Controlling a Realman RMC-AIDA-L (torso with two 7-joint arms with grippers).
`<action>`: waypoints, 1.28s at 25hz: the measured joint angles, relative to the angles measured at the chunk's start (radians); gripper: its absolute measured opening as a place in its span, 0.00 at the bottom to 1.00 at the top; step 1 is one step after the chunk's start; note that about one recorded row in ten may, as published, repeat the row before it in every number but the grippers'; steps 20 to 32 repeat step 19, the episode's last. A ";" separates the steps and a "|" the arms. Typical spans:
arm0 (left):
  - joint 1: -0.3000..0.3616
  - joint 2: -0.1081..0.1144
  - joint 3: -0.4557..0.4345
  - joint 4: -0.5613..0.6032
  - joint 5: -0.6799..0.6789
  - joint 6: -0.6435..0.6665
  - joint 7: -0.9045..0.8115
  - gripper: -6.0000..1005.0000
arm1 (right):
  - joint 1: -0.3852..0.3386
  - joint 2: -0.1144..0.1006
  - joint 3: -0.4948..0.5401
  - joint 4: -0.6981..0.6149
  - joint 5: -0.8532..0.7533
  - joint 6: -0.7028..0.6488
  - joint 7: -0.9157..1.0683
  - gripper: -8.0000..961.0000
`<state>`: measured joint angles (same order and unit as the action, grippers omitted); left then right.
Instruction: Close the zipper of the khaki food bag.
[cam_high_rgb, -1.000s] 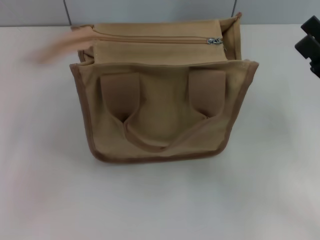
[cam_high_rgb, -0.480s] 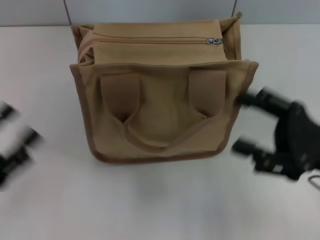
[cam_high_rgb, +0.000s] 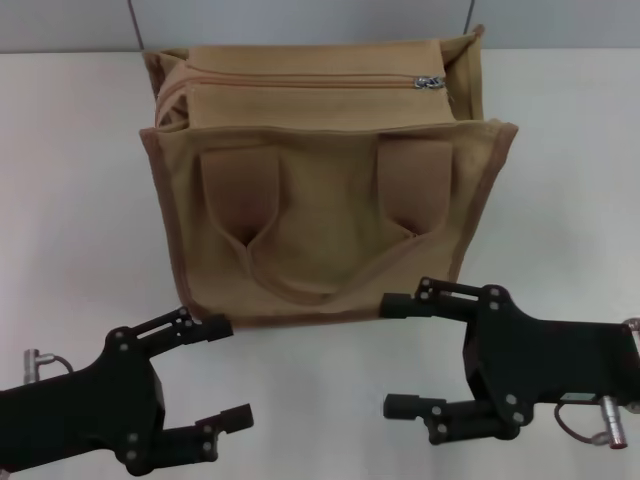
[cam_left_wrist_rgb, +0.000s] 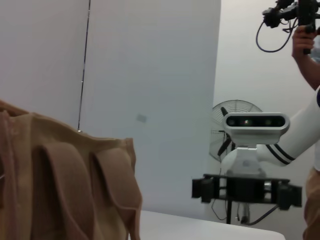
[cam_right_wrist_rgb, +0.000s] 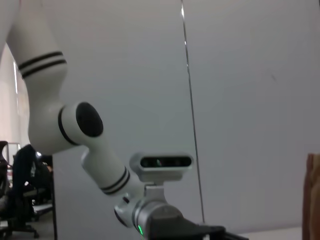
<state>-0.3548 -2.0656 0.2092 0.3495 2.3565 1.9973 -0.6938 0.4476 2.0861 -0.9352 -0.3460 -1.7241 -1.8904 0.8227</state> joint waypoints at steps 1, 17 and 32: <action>-0.004 0.001 0.006 -0.003 -0.005 0.001 -0.001 0.81 | 0.000 0.000 -0.001 0.000 0.000 0.021 0.000 0.84; 0.000 -0.003 0.006 -0.007 -0.015 -0.002 0.008 0.81 | 0.004 0.002 -0.003 0.011 0.009 0.076 0.000 0.84; 0.000 -0.003 0.005 -0.007 -0.016 -0.002 0.008 0.81 | 0.005 0.002 -0.001 0.012 0.009 0.076 0.000 0.84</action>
